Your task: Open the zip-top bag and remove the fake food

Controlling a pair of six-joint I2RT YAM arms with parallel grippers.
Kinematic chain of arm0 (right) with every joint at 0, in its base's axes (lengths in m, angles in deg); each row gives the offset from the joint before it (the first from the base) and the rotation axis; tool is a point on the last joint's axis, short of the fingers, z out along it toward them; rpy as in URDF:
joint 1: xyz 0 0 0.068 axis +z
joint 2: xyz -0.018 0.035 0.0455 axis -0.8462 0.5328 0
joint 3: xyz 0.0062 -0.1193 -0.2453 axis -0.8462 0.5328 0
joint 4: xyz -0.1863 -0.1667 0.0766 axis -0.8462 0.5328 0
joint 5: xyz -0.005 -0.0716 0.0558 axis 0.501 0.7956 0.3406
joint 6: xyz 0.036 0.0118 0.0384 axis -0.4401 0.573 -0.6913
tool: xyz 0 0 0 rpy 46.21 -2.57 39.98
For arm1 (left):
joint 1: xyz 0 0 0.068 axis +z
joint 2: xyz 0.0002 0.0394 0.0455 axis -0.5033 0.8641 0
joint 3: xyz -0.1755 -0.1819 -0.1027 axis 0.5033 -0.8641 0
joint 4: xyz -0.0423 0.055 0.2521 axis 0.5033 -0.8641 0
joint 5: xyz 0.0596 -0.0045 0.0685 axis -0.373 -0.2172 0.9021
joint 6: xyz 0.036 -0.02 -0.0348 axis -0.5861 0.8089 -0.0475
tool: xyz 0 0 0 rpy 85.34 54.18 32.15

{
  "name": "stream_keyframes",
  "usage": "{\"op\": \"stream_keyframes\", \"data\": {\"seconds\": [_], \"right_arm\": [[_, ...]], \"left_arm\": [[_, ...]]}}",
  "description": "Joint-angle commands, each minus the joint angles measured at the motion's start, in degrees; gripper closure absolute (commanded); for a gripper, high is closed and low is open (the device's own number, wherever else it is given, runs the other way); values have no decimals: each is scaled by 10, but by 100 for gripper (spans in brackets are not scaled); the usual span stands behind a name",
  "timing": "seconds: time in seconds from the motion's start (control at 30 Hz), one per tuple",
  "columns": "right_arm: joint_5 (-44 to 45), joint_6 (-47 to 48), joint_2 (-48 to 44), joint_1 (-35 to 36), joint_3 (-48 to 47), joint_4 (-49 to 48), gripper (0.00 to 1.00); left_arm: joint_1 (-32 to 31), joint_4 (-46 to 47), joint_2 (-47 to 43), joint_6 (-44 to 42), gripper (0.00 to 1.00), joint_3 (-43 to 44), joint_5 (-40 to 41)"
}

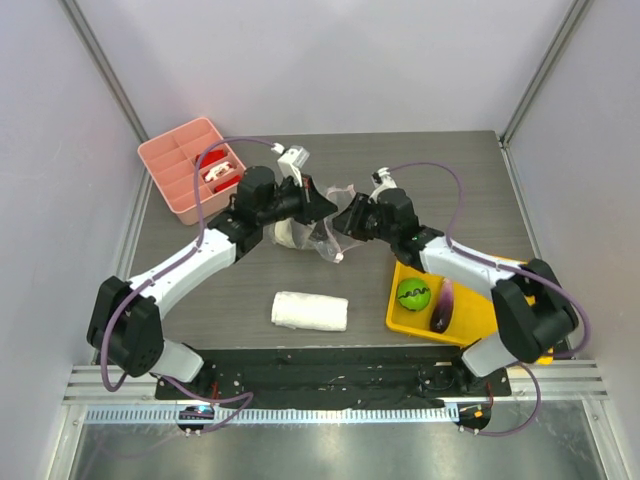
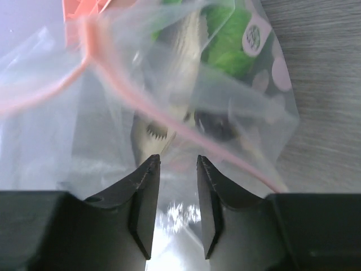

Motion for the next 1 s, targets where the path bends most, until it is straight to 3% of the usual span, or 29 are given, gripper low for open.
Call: {"op": "stream_keyframes", "data": {"seconds": [0.0, 0.2, 0.33, 0.47, 0.6, 0.7, 0.9, 0.93, 0.97], "right_arm": [[-17, -5, 57, 3, -50, -98, 57], [-20, -29, 108, 3, -29, -171, 35], [-50, -37, 135, 3, -26, -210, 28], [-79, -37, 161, 3, -30, -189, 20], [-114, -41, 188, 8, -10, -232, 19], [-145, -55, 218, 12, -2, -337, 23], [-174, -103, 287, 17, -36, -415, 35], [-173, -106, 292, 16, -40, -416, 52], [-172, -109, 294, 17, -42, -414, 62]], "left_arm": [[-19, 54, -10, 13, 100, 13, -24], [-40, 81, 21, 38, 100, 35, -34], [-55, 84, 39, 43, 100, 47, -33], [-59, 82, 49, 43, 100, 54, -33], [-60, 79, 65, 55, 100, 52, -12], [-66, 98, 86, 77, 100, 46, -5], [-79, 98, 101, 78, 100, 48, 2], [-79, 97, 100, 77, 100, 44, 9], [-80, 94, 94, 75, 100, 41, 13]]}}
